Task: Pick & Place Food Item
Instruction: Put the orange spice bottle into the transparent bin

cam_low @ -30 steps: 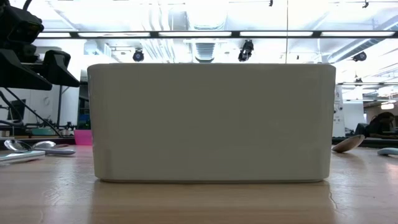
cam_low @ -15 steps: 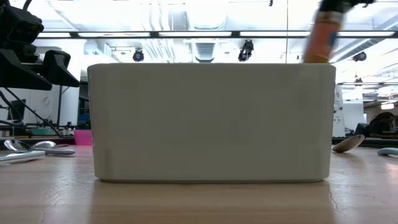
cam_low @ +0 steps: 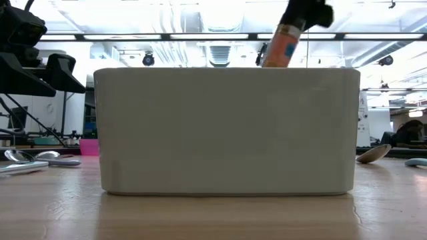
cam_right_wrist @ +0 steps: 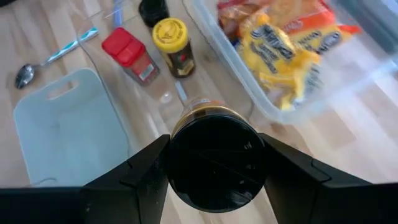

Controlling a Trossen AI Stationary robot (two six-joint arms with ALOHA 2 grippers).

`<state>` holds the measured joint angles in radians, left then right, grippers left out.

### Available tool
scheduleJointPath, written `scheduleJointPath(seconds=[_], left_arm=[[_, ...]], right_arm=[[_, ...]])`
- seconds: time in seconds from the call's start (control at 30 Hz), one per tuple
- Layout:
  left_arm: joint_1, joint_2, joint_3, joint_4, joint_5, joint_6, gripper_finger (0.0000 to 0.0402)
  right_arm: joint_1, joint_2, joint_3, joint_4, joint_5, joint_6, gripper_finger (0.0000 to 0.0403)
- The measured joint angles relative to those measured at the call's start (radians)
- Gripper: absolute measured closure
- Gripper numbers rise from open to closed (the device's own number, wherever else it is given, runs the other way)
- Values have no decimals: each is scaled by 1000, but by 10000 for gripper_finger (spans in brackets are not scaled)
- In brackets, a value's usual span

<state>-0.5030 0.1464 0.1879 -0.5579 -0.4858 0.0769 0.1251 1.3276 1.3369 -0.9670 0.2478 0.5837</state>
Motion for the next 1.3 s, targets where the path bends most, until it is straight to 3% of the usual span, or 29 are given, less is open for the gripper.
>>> scheduleJointPath(seconds=[0.4, 0.8, 1.3], left_arm=[[0, 0, 0, 0, 0, 0, 85], [0, 0, 0, 0, 0, 0, 85], [0, 0, 0, 0, 0, 0, 85]], right_arm=[[-94, 216, 121, 28, -142, -142, 188], [-105, 414, 227, 21, -174, -192, 188], [-162, 511, 224, -32, -172, -168, 188]])
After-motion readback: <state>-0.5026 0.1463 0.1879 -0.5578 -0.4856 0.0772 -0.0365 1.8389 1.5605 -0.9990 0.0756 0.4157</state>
